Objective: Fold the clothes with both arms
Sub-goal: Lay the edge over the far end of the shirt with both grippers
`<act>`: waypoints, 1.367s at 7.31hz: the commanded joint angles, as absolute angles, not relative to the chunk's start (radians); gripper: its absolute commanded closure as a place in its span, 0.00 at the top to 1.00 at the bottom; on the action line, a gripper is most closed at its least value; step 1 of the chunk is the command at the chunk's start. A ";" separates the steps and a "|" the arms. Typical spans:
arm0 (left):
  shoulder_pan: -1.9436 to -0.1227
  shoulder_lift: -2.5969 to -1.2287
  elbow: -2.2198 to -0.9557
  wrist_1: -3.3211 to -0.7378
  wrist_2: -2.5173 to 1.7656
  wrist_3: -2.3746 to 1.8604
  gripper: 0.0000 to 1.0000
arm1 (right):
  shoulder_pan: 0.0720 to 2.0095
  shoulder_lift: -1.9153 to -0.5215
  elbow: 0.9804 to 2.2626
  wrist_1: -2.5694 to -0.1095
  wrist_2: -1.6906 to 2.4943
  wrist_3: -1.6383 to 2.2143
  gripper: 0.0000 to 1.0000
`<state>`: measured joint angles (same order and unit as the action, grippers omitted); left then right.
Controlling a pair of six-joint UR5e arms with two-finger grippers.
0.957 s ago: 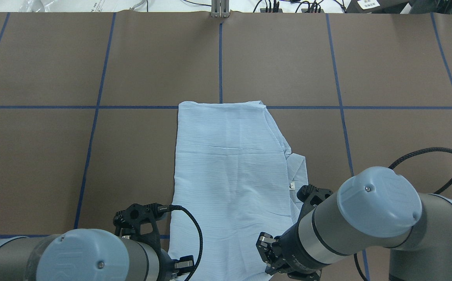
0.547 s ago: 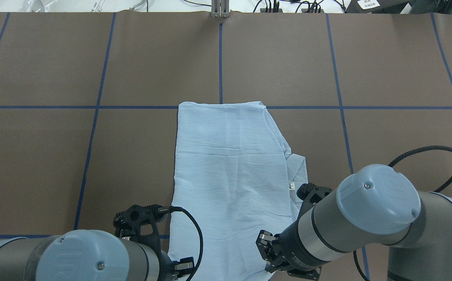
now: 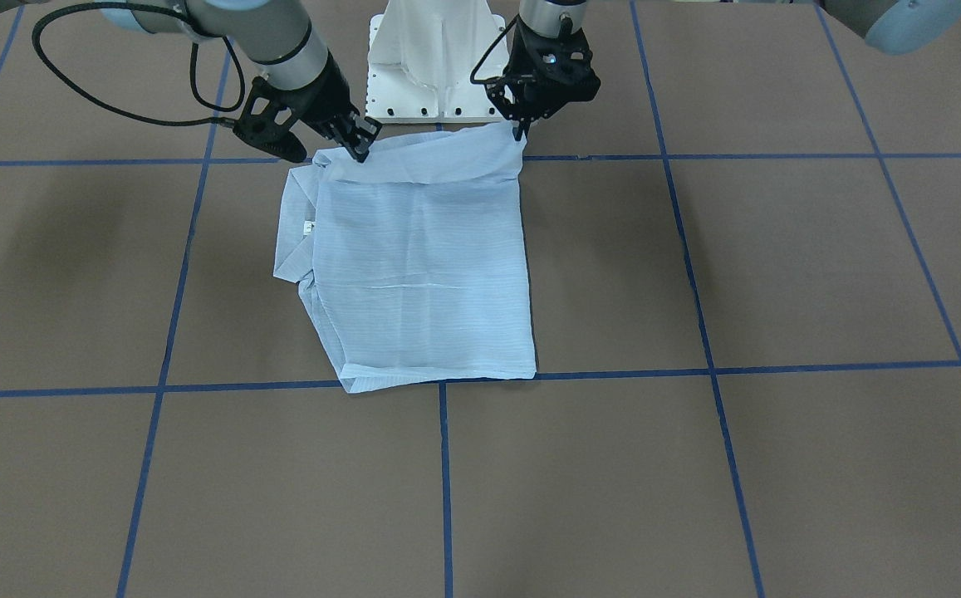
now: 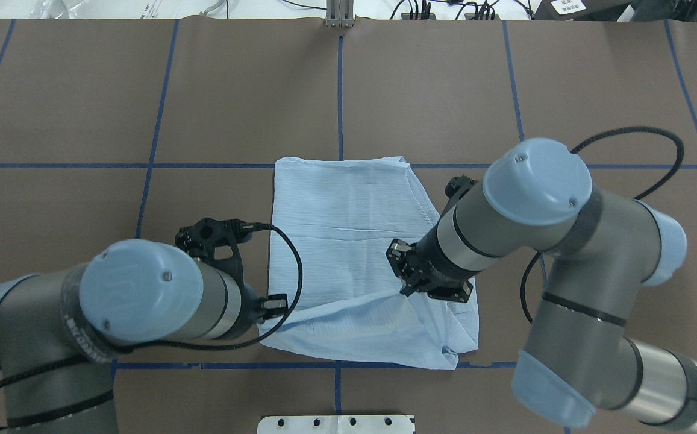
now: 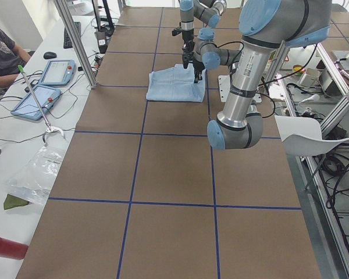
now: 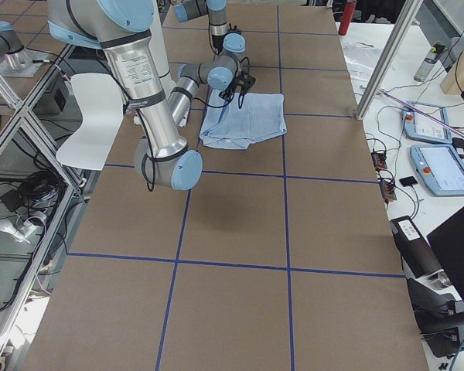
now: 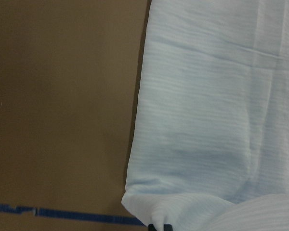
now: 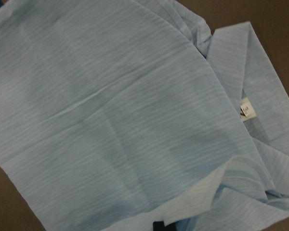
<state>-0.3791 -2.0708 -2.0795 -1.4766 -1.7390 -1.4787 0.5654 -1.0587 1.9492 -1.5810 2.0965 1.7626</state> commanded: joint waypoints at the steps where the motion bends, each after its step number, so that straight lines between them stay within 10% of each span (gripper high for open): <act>1: -0.446 -2.107 -1.900 -1.674 -1.740 -1.462 0.00 | 0.664 -0.920 1.705 -1.572 2.095 1.650 0.00; 10: -0.603 -2.266 -1.444 -2.018 -1.738 -1.407 0.00 | 0.732 -0.750 1.289 -1.390 2.092 1.585 0.00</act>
<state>-0.6024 -2.2486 -1.5009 -1.9733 -1.7385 -1.4061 0.7318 -0.7737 1.3165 -1.3932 2.0924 1.5858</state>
